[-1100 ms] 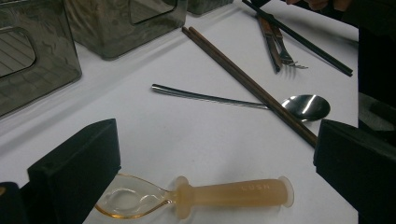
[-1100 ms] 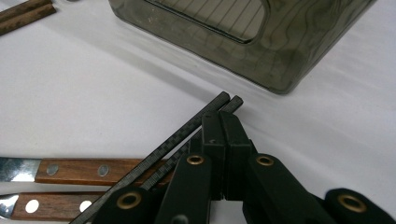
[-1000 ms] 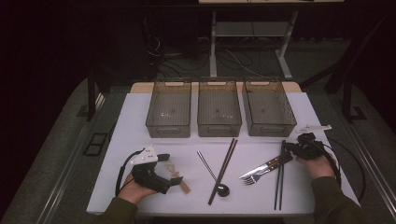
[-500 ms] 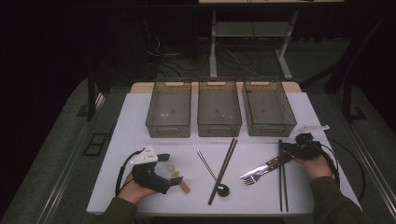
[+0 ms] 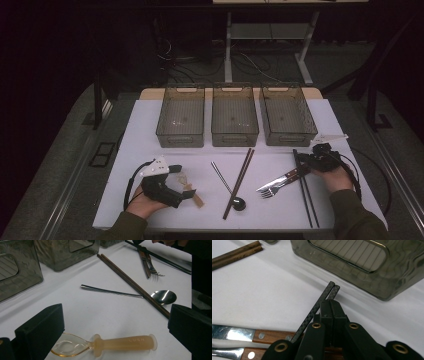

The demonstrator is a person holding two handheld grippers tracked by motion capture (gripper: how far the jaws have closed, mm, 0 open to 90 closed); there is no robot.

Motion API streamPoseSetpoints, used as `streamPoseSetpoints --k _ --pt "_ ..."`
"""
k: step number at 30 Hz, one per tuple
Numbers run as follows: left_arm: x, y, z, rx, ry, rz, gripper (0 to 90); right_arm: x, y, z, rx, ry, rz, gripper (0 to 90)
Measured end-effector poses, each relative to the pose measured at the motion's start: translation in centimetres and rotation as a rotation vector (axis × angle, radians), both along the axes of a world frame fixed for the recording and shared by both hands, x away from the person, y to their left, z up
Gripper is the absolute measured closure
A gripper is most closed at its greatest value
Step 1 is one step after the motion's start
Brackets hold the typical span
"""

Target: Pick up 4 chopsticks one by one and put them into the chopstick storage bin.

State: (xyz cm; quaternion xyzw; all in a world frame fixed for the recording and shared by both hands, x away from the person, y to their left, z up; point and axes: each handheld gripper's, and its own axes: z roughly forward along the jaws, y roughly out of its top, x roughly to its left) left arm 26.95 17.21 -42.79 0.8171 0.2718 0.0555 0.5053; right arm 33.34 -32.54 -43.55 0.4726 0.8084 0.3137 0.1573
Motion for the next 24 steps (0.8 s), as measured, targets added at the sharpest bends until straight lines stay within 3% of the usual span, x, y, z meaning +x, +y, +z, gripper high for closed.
streamPoseSetpoints --k 24 --pt "0.0 0.0 0.0 0.005 0.003 -0.004 0.0 -0.1 1.4 0.1 -0.008 -0.015 0.066 89.6"
